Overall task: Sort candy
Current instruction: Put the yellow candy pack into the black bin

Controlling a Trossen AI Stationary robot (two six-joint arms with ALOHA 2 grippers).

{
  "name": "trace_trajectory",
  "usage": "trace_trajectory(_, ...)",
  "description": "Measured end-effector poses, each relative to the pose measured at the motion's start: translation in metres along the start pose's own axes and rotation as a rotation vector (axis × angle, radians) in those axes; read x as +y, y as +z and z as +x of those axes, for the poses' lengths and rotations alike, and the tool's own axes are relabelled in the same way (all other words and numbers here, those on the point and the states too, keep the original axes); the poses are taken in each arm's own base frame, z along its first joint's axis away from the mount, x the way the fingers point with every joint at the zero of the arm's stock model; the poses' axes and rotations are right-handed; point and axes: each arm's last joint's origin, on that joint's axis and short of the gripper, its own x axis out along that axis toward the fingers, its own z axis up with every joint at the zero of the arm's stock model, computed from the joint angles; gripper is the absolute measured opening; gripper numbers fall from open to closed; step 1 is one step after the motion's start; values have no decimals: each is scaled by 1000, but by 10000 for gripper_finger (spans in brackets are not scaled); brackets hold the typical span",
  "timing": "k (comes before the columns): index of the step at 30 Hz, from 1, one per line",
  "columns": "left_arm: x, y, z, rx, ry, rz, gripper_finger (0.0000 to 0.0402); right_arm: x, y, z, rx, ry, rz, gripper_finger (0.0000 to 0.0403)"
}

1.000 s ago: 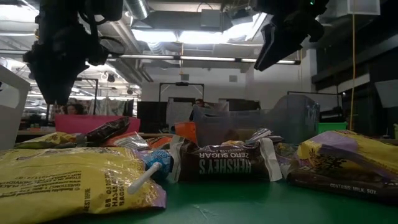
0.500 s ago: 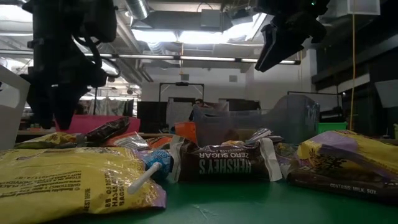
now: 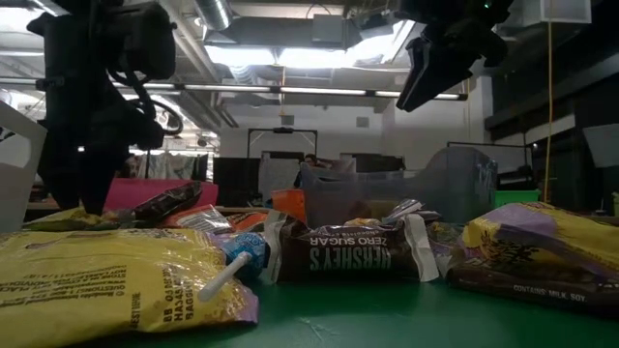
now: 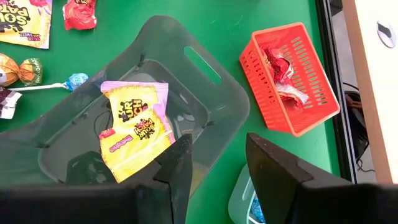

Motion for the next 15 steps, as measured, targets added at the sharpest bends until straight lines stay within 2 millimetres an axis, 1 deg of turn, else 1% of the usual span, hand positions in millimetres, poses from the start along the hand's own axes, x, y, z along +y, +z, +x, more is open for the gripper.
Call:
trace_trajectory(8, -5, 1, 0, -10, -56, -8, 88, 0, 0, 0, 0, 0, 0, 147)
trace_trajectory(15, -7, 1, -1, -13, -70, -1, 12, 0, 0, 0, 1, 0, 0, 147)
